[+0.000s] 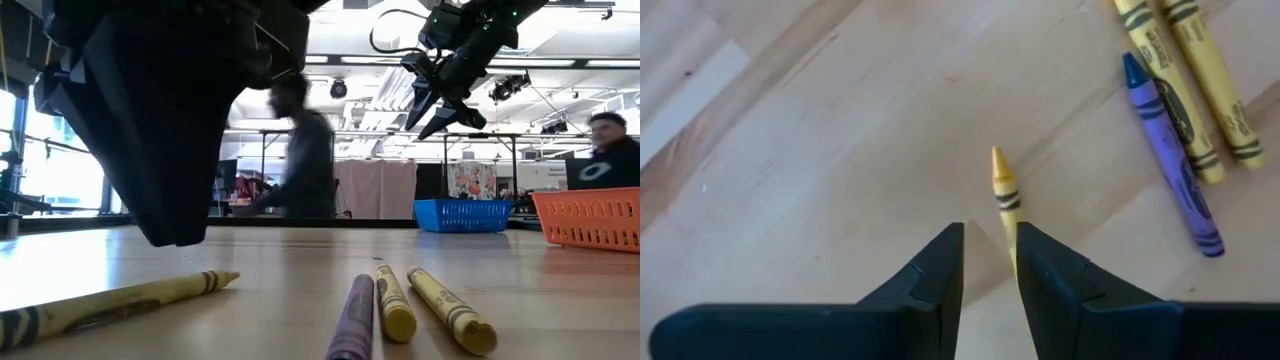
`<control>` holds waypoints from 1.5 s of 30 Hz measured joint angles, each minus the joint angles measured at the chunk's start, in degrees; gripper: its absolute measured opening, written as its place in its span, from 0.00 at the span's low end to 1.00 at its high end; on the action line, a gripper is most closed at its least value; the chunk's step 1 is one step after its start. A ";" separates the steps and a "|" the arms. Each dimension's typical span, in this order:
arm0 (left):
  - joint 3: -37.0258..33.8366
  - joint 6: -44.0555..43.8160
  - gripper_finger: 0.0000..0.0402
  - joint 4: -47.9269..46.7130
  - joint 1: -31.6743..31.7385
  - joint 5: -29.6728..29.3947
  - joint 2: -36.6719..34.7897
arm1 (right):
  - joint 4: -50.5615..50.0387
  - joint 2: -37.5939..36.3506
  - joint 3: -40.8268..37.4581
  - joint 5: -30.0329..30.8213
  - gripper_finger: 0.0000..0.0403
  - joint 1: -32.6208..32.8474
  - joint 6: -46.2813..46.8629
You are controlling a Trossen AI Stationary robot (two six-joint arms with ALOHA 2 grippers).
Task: Sort crayons
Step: Put the yellow crayon into the orange basket
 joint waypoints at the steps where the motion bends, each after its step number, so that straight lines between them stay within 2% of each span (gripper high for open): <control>1: 0.00 -0.02 0.21 0.04 -0.18 0.00 -0.02 | 0.01 0.01 0.00 0.00 0.33 0.01 0.00; 19: 0.07 1.11 0.31 5.12 -1.74 1.07 0.20 | -0.01 0.01 0.00 0.00 0.33 0.00 0.00; 45: 0.11 0.55 0.31 5.53 -1.73 1.73 2.78 | -0.01 0.01 0.00 0.00 0.33 0.02 0.00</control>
